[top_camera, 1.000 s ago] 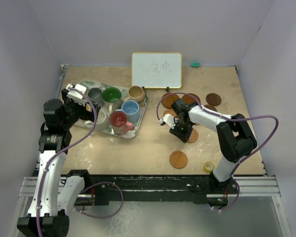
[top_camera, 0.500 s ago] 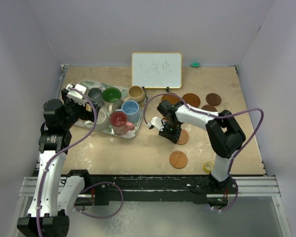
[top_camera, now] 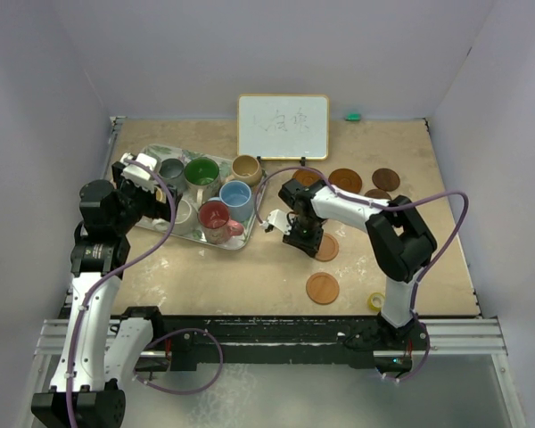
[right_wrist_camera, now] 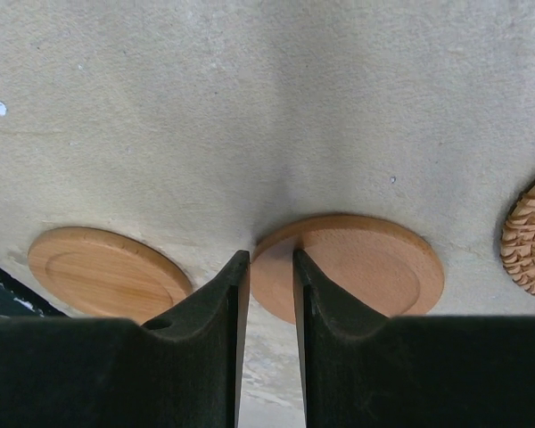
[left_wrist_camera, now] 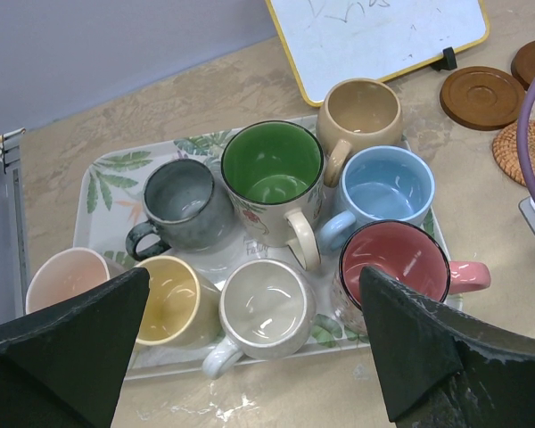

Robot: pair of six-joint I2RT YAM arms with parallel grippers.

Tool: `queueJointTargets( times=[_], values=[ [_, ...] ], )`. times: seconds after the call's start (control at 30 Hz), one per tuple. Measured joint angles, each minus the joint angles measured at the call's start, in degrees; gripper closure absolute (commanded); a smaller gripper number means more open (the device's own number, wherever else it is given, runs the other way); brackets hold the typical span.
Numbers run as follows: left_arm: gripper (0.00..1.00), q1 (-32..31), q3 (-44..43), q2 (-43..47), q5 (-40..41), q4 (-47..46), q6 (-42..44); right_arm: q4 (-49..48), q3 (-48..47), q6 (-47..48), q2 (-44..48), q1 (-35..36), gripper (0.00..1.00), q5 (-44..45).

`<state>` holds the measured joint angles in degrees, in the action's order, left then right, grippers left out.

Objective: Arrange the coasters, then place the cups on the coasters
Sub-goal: Move the cup to the center of the board.

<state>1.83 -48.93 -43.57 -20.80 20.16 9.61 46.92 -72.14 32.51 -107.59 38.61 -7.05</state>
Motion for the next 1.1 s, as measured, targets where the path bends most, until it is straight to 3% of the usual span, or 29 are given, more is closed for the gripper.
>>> queueJointTargets(
  times=[0.77,1.1],
  values=[
    [0.02,0.00,0.00,0.15,-0.02,0.00,0.00,-0.98,-4.46,0.00,-2.75,0.63,0.72,-2.14],
    [0.02,0.00,0.00,0.52,-0.02,0.00,0.00,-1.05,-4.35,0.09,0.07,-0.31,0.63,-1.95]
  ],
)
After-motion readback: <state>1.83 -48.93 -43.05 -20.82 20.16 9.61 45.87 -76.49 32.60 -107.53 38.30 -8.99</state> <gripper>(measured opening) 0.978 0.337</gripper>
